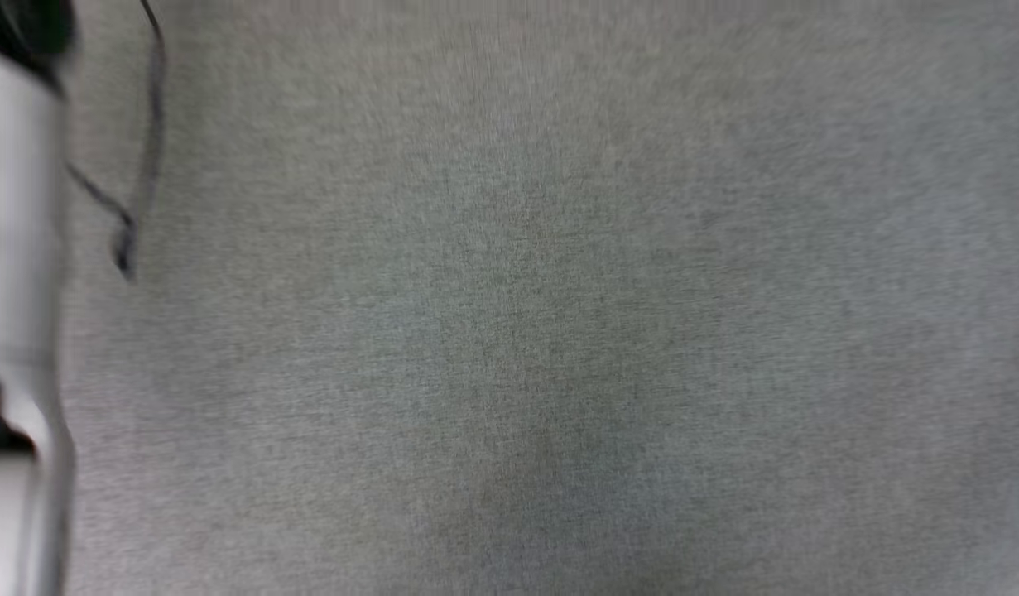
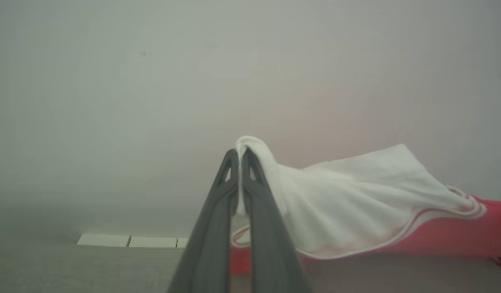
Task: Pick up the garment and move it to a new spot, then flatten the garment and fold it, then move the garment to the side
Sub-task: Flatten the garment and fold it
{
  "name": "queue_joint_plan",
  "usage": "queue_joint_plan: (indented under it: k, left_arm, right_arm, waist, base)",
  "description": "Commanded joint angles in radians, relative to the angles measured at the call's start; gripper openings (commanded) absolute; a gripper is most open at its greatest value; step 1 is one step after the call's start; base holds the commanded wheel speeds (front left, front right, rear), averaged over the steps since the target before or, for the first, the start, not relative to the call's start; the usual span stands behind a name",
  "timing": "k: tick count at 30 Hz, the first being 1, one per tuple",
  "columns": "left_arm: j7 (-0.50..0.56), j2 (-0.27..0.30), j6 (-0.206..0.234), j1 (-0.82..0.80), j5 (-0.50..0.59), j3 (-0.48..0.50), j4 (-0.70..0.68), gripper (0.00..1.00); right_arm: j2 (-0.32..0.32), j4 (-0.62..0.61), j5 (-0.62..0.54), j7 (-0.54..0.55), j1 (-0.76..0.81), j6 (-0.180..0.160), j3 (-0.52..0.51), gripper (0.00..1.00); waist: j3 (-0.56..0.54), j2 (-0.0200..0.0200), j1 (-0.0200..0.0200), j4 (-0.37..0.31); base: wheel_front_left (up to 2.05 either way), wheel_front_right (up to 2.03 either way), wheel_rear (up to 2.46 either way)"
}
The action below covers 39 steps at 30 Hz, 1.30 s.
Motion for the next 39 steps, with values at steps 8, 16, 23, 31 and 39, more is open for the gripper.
queue_joint_plan:
  k: [8,16,23,31,39]
  left_arm:
    - [-0.025,0.02,0.092,0.583,-0.051,0.034,-0.236,0.0]
    - [0.069,0.042,0.26,1.155,-0.119,0.075,-0.622,0.0]
    - [0.165,0.052,0.38,1.487,-0.17,0.098,-0.876,0.0]
    - [0.254,0.079,0.466,1.668,-0.2,0.111,-1.051,0.0]
    - [0.286,0.076,0.408,1.53,-0.199,0.059,-1.065,0.0]
  right_arm:
    - [-0.069,-0.045,0.088,-0.05,0.373,-0.002,0.054,0.0]
    - [-0.062,-0.06,0.121,-0.081,0.699,-0.002,0.052,0.0]
    - [-0.042,-0.083,0.144,-0.088,0.947,-0.002,0.001,0.0]
    - [-0.022,-0.153,0.127,-0.048,1.149,-0.002,-0.091,0.0]
    - [0.016,-0.211,0.062,0.048,1.137,-0.002,-0.205,0.0]
  waist:
    - [-0.293,0.0,-0.0001,0.029]
    - [-0.459,0.0,-0.0001,0.032]
    - [-0.547,0.0,-0.0001,0.043]
    - [-0.572,0.0,-0.0001,0.049]
    - [-0.537,0.0,-0.0001,0.044]
  base:
    - [0.0,0.0,0.0]
    - [0.0,0.0,0.0]
    - [0.0,0.0,0.0]
    - [0.0,0.0,0.0]
    - [0.0,0.0,0.0]
